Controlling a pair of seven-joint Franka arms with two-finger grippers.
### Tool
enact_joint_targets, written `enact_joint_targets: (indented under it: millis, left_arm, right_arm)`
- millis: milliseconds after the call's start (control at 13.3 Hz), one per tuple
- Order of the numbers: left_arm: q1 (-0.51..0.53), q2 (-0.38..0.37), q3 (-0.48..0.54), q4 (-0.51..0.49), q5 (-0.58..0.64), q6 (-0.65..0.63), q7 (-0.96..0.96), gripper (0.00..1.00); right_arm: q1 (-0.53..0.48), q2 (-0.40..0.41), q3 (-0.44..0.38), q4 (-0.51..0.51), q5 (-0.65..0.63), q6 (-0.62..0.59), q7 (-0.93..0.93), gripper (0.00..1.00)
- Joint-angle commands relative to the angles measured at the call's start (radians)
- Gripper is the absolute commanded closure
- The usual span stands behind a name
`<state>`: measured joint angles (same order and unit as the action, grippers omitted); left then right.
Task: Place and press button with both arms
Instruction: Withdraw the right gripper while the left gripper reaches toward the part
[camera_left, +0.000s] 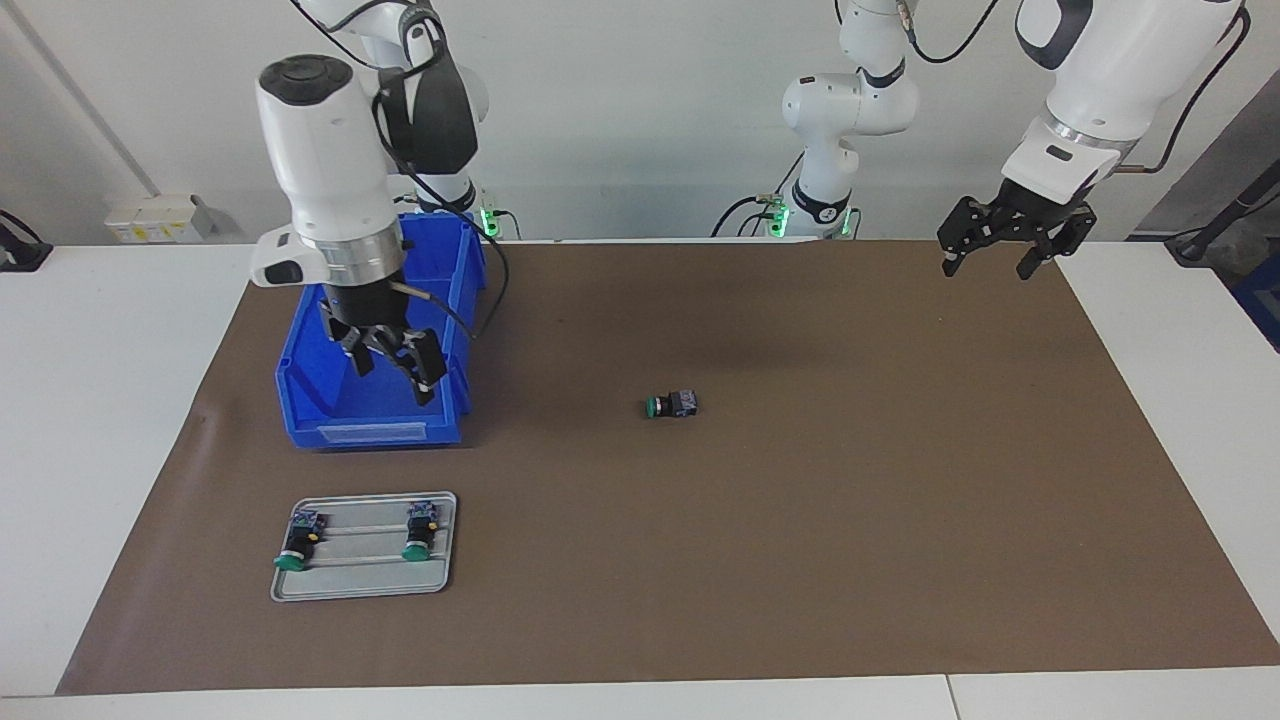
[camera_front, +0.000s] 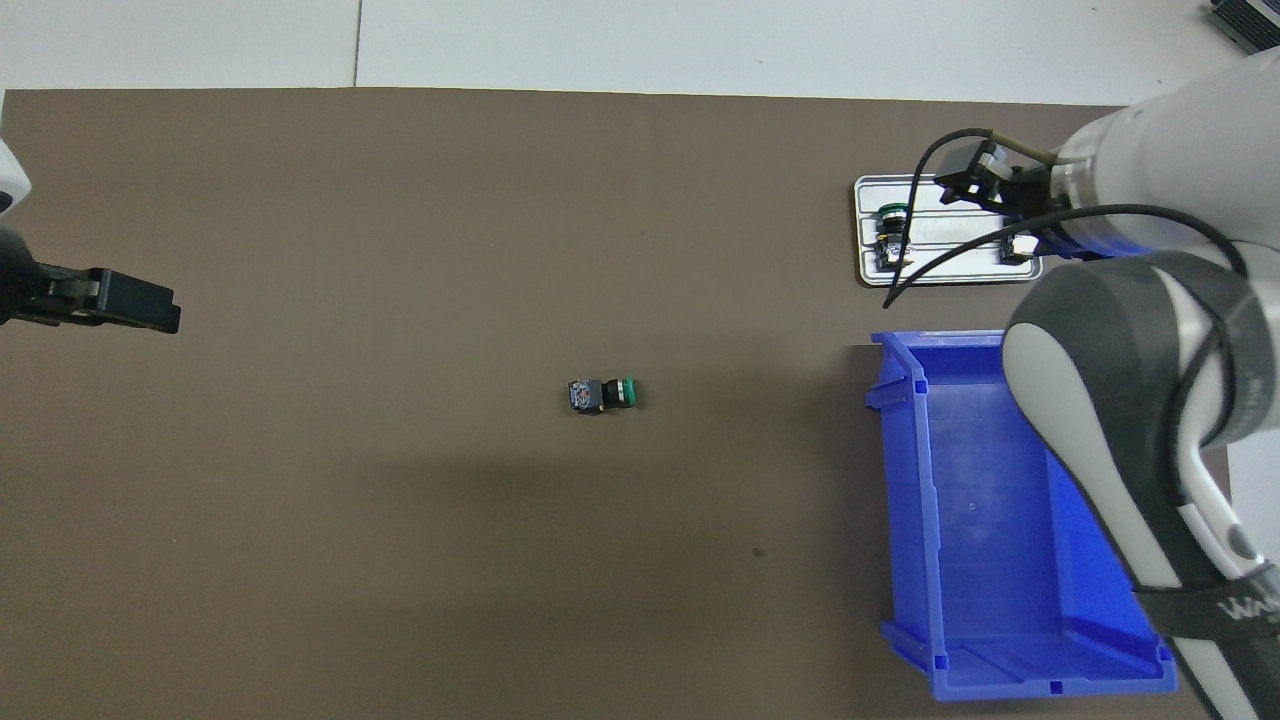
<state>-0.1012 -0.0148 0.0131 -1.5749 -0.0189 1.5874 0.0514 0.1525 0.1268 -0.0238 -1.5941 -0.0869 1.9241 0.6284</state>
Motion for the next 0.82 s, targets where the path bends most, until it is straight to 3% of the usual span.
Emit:
enact_joint_targets:
  millis: [0, 375, 600, 750]
  left_arm:
    - [-0.046, -0.021, -0.005, -0.027, 0.010, 0.066, 0.016, 0.00]
    - [-0.161, -0.022, -0.010, -0.077, 0.007, 0.166, 0.298, 0.00]
    - [-0.239, -0.022, -0.012, -0.187, 0.004, 0.319, 0.427, 0.00]
    - [-0.303, 0.021, -0.012, -0.235, 0.004, 0.434, 0.519, 0.00]
  right_arm:
    - [-0.069, -0.070, 0.012, -0.018, 0.030, -0.135, -0.252, 0.00]
    - [-0.171, -0.170, 0.002, 0.045, 0.079, -0.406, -0.461, 0.00]
    - [-0.176, -0.171, 0.004, 0.034, 0.075, -0.422, -0.492, 0.00]
    - [-0.166, -0.180, 0.004, 0.022, 0.070, -0.431, -0.490, 0.00]
